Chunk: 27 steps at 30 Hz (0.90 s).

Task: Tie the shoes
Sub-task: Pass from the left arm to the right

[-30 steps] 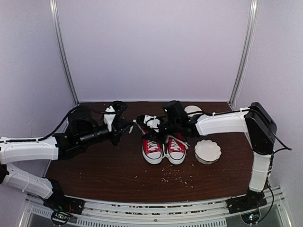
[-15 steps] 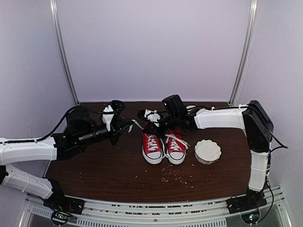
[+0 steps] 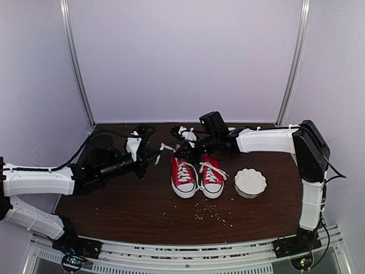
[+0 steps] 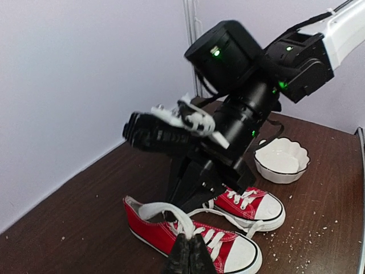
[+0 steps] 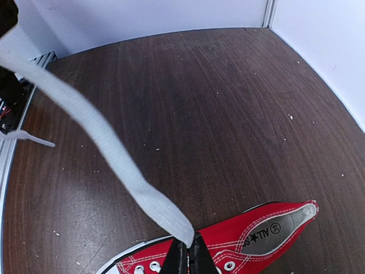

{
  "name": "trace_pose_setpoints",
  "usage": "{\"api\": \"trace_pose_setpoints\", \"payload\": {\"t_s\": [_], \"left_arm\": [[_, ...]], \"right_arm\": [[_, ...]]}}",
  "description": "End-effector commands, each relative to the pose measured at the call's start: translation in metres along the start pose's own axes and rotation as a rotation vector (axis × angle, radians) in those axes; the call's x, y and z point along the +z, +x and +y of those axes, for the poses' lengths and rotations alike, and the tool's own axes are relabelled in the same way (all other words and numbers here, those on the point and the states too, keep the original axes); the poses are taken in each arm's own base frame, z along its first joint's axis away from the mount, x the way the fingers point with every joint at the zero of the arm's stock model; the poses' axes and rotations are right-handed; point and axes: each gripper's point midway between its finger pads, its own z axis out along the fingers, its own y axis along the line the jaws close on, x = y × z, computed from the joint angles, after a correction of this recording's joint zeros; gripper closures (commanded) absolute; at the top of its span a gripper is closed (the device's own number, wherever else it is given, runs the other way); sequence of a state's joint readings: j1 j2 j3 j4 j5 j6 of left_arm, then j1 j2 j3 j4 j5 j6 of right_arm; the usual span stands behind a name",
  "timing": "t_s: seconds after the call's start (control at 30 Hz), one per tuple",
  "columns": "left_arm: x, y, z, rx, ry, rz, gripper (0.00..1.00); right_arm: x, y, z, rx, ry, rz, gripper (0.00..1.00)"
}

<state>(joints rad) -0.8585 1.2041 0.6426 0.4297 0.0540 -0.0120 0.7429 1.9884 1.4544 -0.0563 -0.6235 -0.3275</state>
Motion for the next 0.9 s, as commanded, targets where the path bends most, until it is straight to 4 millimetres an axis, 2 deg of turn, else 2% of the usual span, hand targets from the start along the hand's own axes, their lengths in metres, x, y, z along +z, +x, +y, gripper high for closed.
{"api": "trace_pose_setpoints", "payload": {"t_s": [0.0, 0.13, 0.3, 0.4, 0.57, 0.67, 0.8, 0.87], "left_arm": [[0.008, 0.066, 0.015, -0.157, -0.131, 0.122, 1.00], [0.030, 0.107, 0.013, -0.236, -0.149, 0.162, 1.00], [0.058, 0.146, 0.008, -0.296, -0.142, 0.169, 1.00], [0.070, 0.161, 0.008, -0.351, -0.152, 0.149, 1.00], [0.084, 0.170, -0.002, -0.384, -0.102, 0.142, 0.98], [0.078, 0.167, 0.000, -0.368, -0.119, 0.114, 0.70], [0.072, 0.159, 0.011, -0.297, -0.196, 0.145, 0.54], [0.072, 0.147, 0.014, -0.269, -0.205, 0.129, 0.48]], "right_arm": [[-0.008, -0.010, -0.005, 0.095, -0.010, -0.027, 1.00], [-0.015, -0.012, -0.001, 0.133, -0.024, -0.039, 1.00], [-0.019, -0.014, -0.003, 0.137, -0.018, -0.044, 1.00], [-0.018, -0.011, -0.003, 0.148, -0.025, -0.035, 1.00], [-0.015, -0.007, -0.002, 0.155, -0.042, -0.027, 1.00], [-0.014, -0.006, -0.002, 0.152, -0.043, -0.023, 1.00], [-0.011, -0.001, -0.004, 0.162, -0.042, 0.004, 1.00], [-0.011, 0.000, -0.005, 0.162, -0.039, 0.005, 1.00]]}}
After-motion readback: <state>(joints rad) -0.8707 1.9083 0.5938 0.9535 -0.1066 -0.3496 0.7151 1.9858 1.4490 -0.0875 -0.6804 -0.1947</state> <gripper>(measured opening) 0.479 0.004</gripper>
